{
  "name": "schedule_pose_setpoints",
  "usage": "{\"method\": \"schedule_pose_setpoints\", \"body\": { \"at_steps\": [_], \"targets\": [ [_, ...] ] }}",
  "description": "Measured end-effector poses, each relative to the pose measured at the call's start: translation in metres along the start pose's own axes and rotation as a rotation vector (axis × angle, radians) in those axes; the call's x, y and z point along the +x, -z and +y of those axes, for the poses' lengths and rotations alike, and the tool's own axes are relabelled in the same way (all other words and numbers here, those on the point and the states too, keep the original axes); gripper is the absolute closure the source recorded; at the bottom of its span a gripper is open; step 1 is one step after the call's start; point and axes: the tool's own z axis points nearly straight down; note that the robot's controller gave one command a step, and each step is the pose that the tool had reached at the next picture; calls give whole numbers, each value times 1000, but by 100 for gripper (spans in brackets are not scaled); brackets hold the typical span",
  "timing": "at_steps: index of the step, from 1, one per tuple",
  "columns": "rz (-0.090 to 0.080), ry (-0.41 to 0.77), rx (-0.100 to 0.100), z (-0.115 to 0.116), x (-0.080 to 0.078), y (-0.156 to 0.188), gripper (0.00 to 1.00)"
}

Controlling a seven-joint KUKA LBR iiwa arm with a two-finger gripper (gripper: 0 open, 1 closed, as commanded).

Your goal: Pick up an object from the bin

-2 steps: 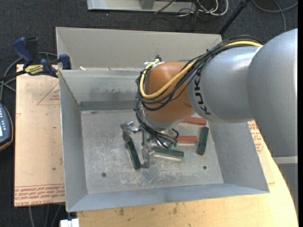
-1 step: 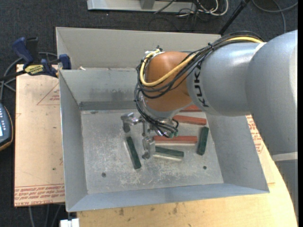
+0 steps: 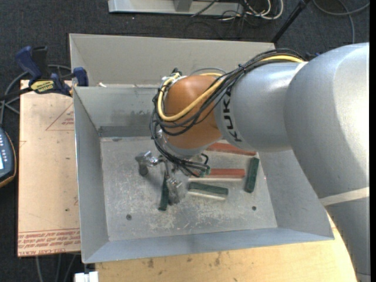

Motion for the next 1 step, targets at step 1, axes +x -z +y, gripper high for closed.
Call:
{"method": "schedule_pose_setpoints", "body": {
  "at_steps": [1],
  "targets": [
    [0, 226, 1, -5, 23, 1, 0]
  ]
}}
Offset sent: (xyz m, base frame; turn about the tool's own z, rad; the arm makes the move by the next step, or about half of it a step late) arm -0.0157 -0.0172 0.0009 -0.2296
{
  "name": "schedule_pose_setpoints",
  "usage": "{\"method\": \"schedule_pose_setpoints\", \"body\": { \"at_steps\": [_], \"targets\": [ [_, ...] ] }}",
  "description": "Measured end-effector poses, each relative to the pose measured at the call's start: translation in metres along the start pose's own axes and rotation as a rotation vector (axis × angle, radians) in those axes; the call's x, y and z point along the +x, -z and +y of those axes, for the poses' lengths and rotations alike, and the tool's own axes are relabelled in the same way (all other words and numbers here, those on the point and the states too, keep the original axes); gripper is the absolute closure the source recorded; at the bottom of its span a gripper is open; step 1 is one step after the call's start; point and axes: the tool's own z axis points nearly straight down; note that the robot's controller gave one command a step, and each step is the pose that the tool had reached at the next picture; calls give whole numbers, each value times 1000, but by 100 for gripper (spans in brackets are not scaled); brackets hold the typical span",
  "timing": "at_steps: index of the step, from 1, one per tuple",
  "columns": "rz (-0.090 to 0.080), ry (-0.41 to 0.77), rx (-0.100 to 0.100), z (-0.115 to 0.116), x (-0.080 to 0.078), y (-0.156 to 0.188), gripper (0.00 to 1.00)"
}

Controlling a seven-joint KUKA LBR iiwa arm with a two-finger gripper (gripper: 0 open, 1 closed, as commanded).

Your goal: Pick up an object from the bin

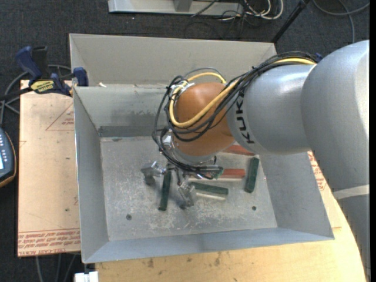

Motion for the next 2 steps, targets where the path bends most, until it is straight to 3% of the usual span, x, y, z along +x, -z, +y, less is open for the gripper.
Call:
{"method": "schedule_pose_setpoints", "body": {
  "at_steps": [1, 2],
  "targets": [
    [-2, 0, 1, 0, -1, 1, 100],
    [-6, -3, 4, -1, -3, 42, 100]
  ]
}}
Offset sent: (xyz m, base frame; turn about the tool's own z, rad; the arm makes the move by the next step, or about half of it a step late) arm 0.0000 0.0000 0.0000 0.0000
